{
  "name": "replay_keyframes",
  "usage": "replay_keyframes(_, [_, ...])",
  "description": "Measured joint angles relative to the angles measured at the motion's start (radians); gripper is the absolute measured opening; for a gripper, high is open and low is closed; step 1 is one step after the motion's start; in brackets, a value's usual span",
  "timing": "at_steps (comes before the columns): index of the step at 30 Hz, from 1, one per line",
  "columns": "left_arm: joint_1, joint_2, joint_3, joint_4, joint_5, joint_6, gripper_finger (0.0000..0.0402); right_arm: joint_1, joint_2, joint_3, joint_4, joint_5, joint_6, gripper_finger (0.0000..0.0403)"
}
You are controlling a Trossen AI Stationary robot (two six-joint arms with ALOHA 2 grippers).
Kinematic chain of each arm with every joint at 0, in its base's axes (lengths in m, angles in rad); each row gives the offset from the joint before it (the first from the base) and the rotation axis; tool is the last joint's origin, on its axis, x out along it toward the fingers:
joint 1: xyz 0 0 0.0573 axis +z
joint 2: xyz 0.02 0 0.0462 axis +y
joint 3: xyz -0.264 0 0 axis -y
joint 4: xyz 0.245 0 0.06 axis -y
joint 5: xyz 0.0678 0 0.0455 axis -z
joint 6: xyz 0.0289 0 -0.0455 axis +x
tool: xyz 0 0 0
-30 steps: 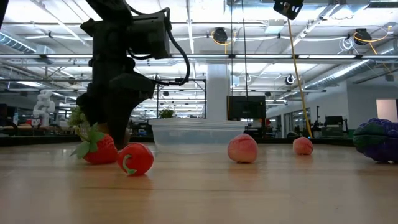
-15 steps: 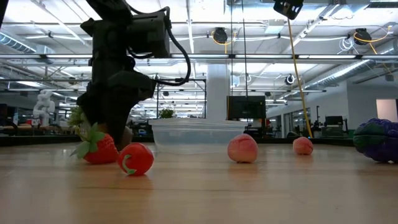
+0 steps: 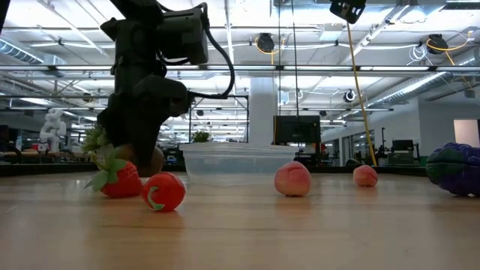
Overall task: Pick and placing Produce into tupperware
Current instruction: Put the kiwi into the transparent bin
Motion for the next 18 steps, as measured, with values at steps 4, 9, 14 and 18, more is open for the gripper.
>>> replay_keyframes(4, [0.0, 0.0, 0.05, -0.055, 0.0, 0.021, 0.0228, 0.0, 0.0, 0.0, 0.0, 0.0, 0.0, 0.0173])
replay_keyframes(9, [-0.003, 0.0, 0.15, -0.218, -0.005, 0.039, 0.0242, 0.0, 0.0, 0.0, 0.0, -0.001, 0.026, 0.0173])
replay_keyframes(14, [-0.012, 0.0, 0.274, -0.328, -0.033, 0.063, 0.0245, 0.001, 0.0, 0.0, 0.0, -0.001, 0.026, 0.0173])
replay_keyframes(18, [-0.013, 0.0, 0.376, -0.328, -0.079, 0.123, 0.0241, 0.001, 0.0, 0.0, 0.0, -0.001, 0.026, 0.0173])
